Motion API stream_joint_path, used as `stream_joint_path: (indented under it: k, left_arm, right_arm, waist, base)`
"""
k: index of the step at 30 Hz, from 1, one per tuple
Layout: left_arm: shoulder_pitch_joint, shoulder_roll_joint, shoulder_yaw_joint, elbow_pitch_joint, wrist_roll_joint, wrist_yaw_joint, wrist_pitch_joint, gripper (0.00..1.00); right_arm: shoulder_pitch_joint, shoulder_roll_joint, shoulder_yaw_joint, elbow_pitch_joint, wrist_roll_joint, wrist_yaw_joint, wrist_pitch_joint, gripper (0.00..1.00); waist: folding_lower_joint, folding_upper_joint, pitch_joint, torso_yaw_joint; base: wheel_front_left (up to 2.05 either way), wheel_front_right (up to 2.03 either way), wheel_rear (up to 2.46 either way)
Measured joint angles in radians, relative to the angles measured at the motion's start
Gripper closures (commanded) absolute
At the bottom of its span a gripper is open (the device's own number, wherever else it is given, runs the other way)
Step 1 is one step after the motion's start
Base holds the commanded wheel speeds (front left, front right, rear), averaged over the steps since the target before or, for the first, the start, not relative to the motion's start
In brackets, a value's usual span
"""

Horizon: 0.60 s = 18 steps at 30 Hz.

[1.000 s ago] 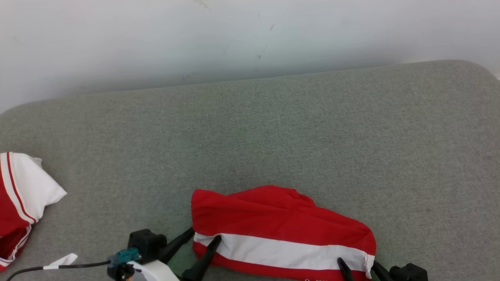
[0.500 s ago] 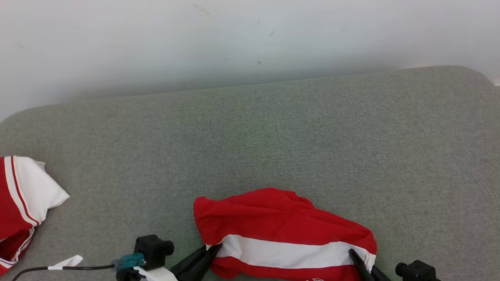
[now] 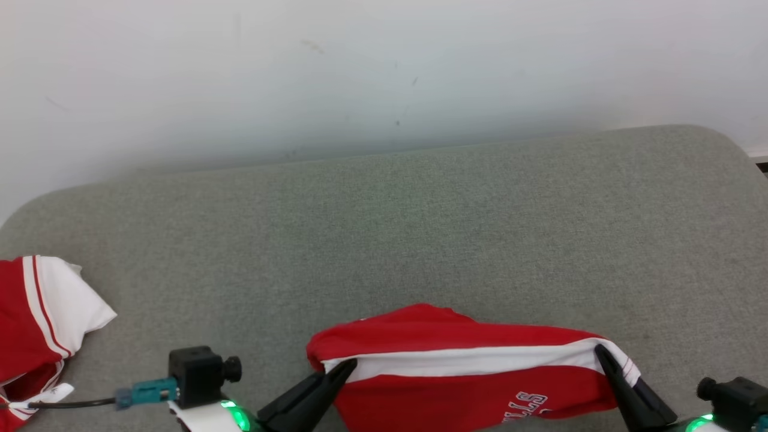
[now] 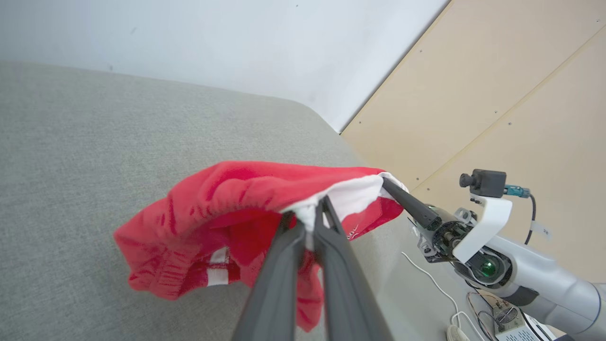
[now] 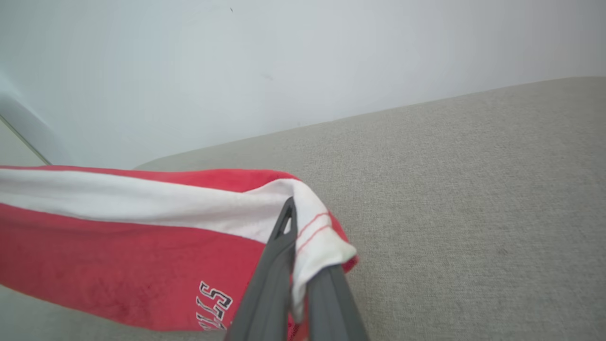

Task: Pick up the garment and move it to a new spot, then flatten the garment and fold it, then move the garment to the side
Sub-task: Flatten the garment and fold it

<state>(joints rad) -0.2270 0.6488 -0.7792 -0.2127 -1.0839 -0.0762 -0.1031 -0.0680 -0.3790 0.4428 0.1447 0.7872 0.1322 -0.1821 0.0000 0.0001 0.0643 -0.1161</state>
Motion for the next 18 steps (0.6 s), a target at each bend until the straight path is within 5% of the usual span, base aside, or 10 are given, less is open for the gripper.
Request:
stream_joint_path:
  k: [9,18]
  left_arm:
    - [0.011,0.037,0.032,-0.271,-0.092,0.048,0.062,1.0]
    - [-0.046,0.081,0.14,-0.491,-0.165,0.119,0.093,1.0]
  right_arm:
    - [0.066,-0.164,-0.079,-0.331,0.232,0.0,0.071,1.0]
    - [0.154,-0.341,-0.298,-0.672,0.461,0.0,0.088,1.0]
  waist:
    - [0.0,0.0,-0.041,-0.009]
    - [0.0,0.0,-0.073,-0.031]
  base:
    - [0.0,0.0,0.0]
    - [0.0,0.0,0.0]
